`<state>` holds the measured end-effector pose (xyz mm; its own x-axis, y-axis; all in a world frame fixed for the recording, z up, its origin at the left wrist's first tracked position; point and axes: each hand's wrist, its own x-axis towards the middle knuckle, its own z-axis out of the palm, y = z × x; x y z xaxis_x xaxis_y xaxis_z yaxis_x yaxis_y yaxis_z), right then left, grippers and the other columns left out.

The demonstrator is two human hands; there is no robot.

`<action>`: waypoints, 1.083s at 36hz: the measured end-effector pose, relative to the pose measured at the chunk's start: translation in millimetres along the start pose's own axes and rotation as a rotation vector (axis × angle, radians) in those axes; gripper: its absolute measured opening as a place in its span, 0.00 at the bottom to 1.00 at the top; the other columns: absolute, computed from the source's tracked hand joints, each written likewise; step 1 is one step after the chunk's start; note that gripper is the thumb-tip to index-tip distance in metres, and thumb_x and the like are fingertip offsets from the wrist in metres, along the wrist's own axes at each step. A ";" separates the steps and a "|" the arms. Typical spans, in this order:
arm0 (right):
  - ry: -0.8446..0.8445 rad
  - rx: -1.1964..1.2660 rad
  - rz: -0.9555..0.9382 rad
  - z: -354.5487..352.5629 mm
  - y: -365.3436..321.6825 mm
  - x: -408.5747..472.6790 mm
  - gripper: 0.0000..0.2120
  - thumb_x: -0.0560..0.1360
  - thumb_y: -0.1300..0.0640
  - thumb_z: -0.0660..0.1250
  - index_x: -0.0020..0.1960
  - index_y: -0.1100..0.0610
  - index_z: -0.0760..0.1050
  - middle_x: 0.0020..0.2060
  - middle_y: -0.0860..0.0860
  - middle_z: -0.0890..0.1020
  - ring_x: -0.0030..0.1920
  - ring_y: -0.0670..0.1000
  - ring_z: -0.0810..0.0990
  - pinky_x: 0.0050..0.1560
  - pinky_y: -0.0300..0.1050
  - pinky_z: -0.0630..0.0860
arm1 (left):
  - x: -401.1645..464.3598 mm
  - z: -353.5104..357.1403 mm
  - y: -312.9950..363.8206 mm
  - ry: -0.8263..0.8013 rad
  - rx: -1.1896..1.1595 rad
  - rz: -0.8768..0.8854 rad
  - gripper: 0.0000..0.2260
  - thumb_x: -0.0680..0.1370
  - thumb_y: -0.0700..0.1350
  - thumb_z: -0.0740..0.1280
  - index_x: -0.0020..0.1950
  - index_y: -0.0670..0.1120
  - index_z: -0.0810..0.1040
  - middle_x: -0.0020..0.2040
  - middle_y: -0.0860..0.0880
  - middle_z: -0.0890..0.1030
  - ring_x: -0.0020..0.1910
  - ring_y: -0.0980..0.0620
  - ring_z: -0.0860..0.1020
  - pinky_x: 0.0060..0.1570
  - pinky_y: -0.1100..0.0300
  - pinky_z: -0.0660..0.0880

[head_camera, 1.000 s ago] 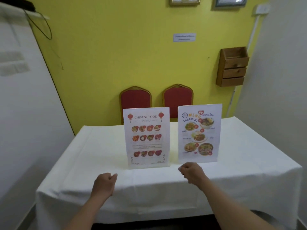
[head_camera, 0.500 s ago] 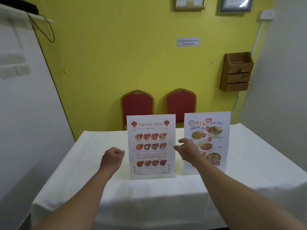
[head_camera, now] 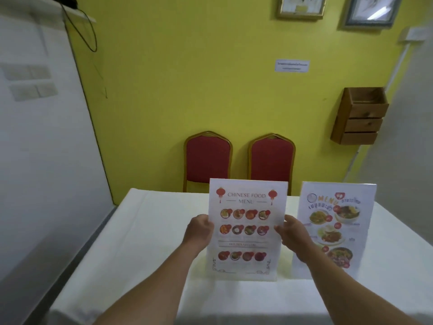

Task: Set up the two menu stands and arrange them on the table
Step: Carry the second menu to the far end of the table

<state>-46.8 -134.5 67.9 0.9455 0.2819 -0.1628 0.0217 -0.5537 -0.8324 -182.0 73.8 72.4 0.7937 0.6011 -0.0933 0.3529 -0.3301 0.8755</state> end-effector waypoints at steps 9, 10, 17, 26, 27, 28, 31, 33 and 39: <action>-0.046 0.221 0.092 8.9 -1.1 12.1 0.05 0.76 0.71 0.60 0.49 0.67 0.73 0.52 0.65 0.79 0.53 0.68 0.78 0.55 0.66 0.76 | 17.8 -7.3 -11.8 -0.066 0.032 0.041 0.10 0.80 0.44 0.56 0.46 0.42 0.74 0.54 0.41 0.81 0.48 0.44 0.80 0.47 0.55 0.80; -0.047 0.233 0.082 10.0 -4.5 11.5 0.05 0.76 0.71 0.60 0.47 0.66 0.73 0.51 0.65 0.79 0.51 0.68 0.79 0.53 0.64 0.76 | 19.6 -10.7 -12.2 -0.068 0.032 0.043 0.10 0.80 0.44 0.56 0.46 0.42 0.74 0.54 0.41 0.81 0.48 0.44 0.80 0.47 0.55 0.80; -0.050 0.247 -0.013 30.8 -35.1 22.6 0.05 0.75 0.71 0.62 0.49 0.66 0.74 0.47 0.63 0.80 0.43 0.62 0.80 0.36 0.49 0.83 | 42.1 -45.7 -16.7 0.021 0.048 0.081 0.14 0.78 0.40 0.55 0.32 0.47 0.64 0.44 0.39 0.79 0.40 0.44 0.76 0.33 0.59 0.72; -0.159 0.213 -0.101 85.6 -87.2 43.7 0.09 0.75 0.68 0.64 0.55 0.67 0.77 0.46 0.61 0.82 0.44 0.62 0.81 0.45 0.56 0.81 | 70.2 -106.3 -29.7 0.237 0.035 0.052 0.14 0.72 0.34 0.55 0.28 0.45 0.61 0.30 0.45 0.69 0.30 0.48 0.65 0.31 0.60 0.61; -0.171 0.222 -0.111 92.1 -92.8 46.2 0.08 0.75 0.69 0.63 0.54 0.67 0.77 0.46 0.61 0.81 0.43 0.61 0.81 0.42 0.54 0.82 | 74.7 -112.7 -34.5 0.261 0.036 0.049 0.12 0.72 0.34 0.55 0.29 0.45 0.62 0.31 0.43 0.70 0.31 0.47 0.65 0.33 0.58 0.61; -0.179 0.235 -0.120 98.8 -99.0 48.4 0.08 0.75 0.70 0.63 0.53 0.67 0.77 0.46 0.61 0.81 0.42 0.61 0.80 0.41 0.52 0.82 | 77.0 -119.4 -38.0 0.278 0.034 0.041 0.11 0.71 0.35 0.56 0.30 0.45 0.65 0.33 0.41 0.71 0.33 0.47 0.66 0.34 0.57 0.62; -0.218 0.248 -0.150 117.3 -116.1 60.9 0.07 0.75 0.70 0.63 0.51 0.67 0.77 0.46 0.61 0.81 0.41 0.60 0.79 0.45 0.57 0.80 | 93.8 -137.0 -47.6 0.331 0.046 0.028 0.08 0.70 0.36 0.56 0.35 0.44 0.73 0.35 0.41 0.73 0.34 0.49 0.68 0.34 0.56 0.64; -0.244 0.254 -0.154 132.0 -126.0 69.2 0.06 0.76 0.69 0.63 0.50 0.67 0.78 0.46 0.60 0.81 0.39 0.58 0.79 0.42 0.54 0.80 | 107.0 -151.0 -55.9 0.363 0.054 0.021 0.08 0.69 0.38 0.57 0.35 0.44 0.75 0.35 0.42 0.73 0.34 0.49 0.68 0.34 0.55 0.64; -0.271 0.224 -0.177 172.4 -156.0 95.6 0.07 0.76 0.65 0.64 0.51 0.66 0.79 0.50 0.59 0.83 0.48 0.62 0.83 0.50 0.61 0.81 | 144.5 -186.0 -69.5 0.404 0.002 0.000 0.10 0.72 0.35 0.58 0.39 0.34 0.78 0.36 0.41 0.76 0.34 0.49 0.71 0.35 0.55 0.69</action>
<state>-15.9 113.9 90.9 0.8131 0.5705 -0.1156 0.0769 -0.3021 -0.9502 -183.9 319.0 86.3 0.5348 0.8390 0.1006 0.3544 -0.3308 0.8746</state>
